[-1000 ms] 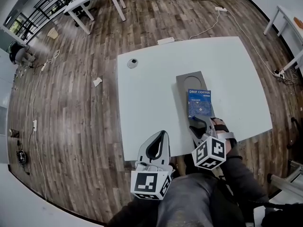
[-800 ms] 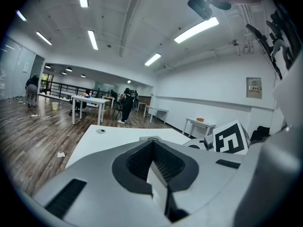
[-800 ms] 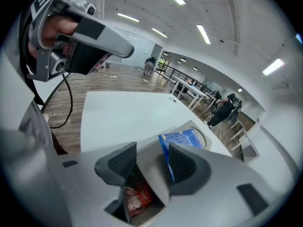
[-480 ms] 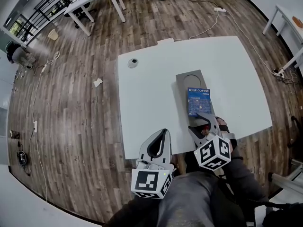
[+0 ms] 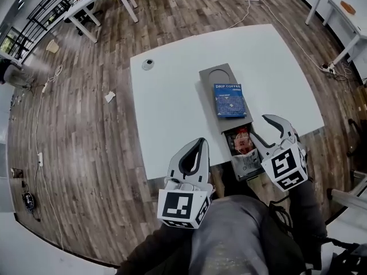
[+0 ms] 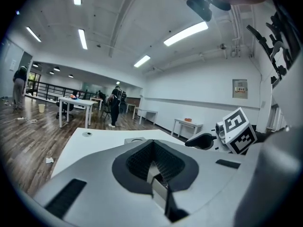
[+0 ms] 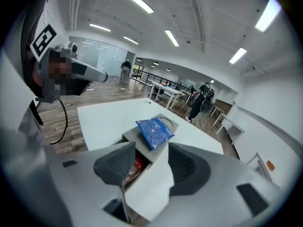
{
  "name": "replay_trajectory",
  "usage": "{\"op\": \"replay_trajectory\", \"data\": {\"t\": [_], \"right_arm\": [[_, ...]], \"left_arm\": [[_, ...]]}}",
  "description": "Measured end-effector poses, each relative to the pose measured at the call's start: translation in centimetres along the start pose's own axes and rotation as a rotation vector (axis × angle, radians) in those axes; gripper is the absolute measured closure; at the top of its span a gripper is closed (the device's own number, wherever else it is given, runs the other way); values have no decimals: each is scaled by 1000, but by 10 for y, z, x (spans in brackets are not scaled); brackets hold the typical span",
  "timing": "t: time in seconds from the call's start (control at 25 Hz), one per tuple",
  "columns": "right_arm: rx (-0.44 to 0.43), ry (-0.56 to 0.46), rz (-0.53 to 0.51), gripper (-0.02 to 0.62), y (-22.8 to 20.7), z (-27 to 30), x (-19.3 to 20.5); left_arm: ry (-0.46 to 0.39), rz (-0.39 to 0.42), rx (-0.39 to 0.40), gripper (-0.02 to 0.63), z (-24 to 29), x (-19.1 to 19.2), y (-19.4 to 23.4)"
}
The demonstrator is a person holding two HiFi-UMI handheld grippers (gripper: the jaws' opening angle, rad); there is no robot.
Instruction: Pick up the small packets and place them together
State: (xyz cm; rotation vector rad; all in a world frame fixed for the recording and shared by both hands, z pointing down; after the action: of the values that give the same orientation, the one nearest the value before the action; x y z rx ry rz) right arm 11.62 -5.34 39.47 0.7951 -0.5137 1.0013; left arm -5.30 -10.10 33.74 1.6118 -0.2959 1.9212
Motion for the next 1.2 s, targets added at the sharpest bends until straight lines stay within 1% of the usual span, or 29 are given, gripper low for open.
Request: {"op": "replay_trajectory", "data": {"t": [0.08, 0.16, 0.24, 0.32, 0.44, 0.52, 0.76, 0.84, 0.96, 1.04, 1.12, 1.2], "right_arm": [[-38, 21, -10, 376, 17, -4, 8], [-96, 48, -35, 376, 37, -5, 18], [-172, 88, -78, 376, 58, -4, 29], [-263, 142, -142, 376, 79, -1, 41], [-386, 246, -269, 376, 104, 5, 61], [-437, 306, -341, 376, 112, 11, 71], [-585, 431, -438, 376, 121, 32, 88], [-611, 462, -456, 389, 121, 34, 90], [-633, 475, -483, 450, 119, 33, 91], [-638, 473, -500, 471, 119, 34, 90], [-630, 466, -498, 494, 118, 34, 87], [-596, 447, -478, 525, 115, 32, 81]], "left_arm": [[1, 7, 27, 612, 0, 1, -8], [6, 9, 44, 612, 0, 3, -14], [15, 9, 54, 612, 0, 6, -17], [23, 7, 55, 611, 1, 9, -17], [30, -4, 46, 612, 3, 10, -14], [36, -14, 32, 612, 5, 10, -10], [45, -46, -23, 612, 17, 13, 9], [46, -57, -39, 611, 21, 14, 14], [52, -73, -57, 612, 25, 18, 20], [54, -76, -59, 612, 27, 19, 23], [51, -76, -55, 612, 27, 17, 23], [49, -71, -47, 612, 25, 16, 22]]}}
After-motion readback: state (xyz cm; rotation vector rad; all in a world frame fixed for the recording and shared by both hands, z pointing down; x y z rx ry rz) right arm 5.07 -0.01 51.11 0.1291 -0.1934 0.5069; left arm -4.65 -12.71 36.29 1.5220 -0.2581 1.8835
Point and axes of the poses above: the fingertips, and each gripper's own axes: z forward along the fingers, y to its left, x out of its underside, the point moved 3 cm from there along -z, backward along the fingers, and after that the axes turned 2 degrees about x, right-handed, at the moved point
